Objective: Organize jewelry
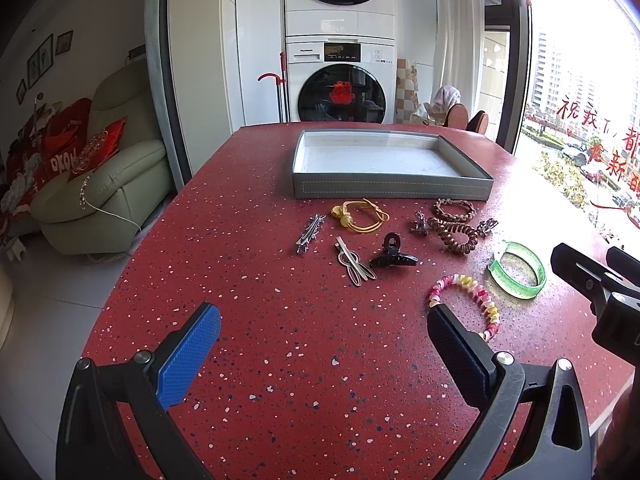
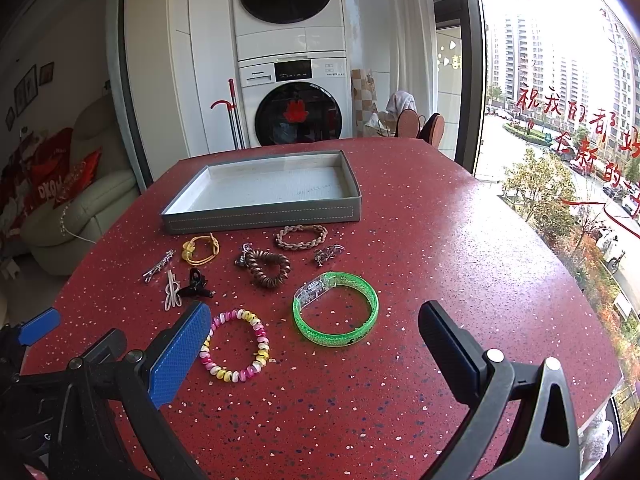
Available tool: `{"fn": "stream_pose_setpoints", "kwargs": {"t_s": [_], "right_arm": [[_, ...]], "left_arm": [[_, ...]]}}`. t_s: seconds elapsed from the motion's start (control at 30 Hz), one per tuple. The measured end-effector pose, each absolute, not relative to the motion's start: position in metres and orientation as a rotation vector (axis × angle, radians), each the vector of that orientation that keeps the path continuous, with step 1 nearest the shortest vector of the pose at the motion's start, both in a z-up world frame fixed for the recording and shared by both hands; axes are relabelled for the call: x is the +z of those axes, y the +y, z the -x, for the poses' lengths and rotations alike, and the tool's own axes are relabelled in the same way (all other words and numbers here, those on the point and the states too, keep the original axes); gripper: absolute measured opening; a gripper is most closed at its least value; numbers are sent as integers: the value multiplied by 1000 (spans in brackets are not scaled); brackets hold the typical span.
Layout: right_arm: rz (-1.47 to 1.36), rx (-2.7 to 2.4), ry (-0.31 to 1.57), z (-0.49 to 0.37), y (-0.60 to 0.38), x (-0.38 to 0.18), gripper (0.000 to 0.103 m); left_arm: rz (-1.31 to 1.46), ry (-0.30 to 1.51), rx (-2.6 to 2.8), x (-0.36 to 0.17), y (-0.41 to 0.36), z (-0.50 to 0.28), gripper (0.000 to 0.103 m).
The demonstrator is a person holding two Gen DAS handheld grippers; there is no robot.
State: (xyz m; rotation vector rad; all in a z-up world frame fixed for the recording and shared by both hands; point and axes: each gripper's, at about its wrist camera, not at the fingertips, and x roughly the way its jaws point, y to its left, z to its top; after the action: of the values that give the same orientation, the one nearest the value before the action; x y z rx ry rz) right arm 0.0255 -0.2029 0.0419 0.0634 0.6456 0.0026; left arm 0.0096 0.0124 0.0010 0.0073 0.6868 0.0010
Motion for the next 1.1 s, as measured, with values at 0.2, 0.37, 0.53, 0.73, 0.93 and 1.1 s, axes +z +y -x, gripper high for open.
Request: {"fn": "stream_pose_setpoints", "kwargs": {"t_s": [0.2, 0.37, 0.53, 0.73, 0.93, 1.1], "right_arm": [[-65, 5, 645, -26, -203, 42, 103], [-67, 7, 654, -28, -204, 41, 103], [-98, 2, 699, -37, -213, 38, 103], [-121, -50, 824, -64, -238, 29, 103], [-165, -80, 988, -95, -260, 2, 103], [-157, -90, 1047, -108, -265, -13, 99]], "left_arm": [[-11, 687, 0, 0, 12, -10, 103], [-13, 691, -2, 0, 11, -11, 103], [-15, 716, -18, -1, 11, -16, 103], [-1, 808, -16, -5, 32, -53, 103], [11, 907, -42, -11, 56, -105, 103], [-43, 948, -47, -23, 60, -135, 103]]}}
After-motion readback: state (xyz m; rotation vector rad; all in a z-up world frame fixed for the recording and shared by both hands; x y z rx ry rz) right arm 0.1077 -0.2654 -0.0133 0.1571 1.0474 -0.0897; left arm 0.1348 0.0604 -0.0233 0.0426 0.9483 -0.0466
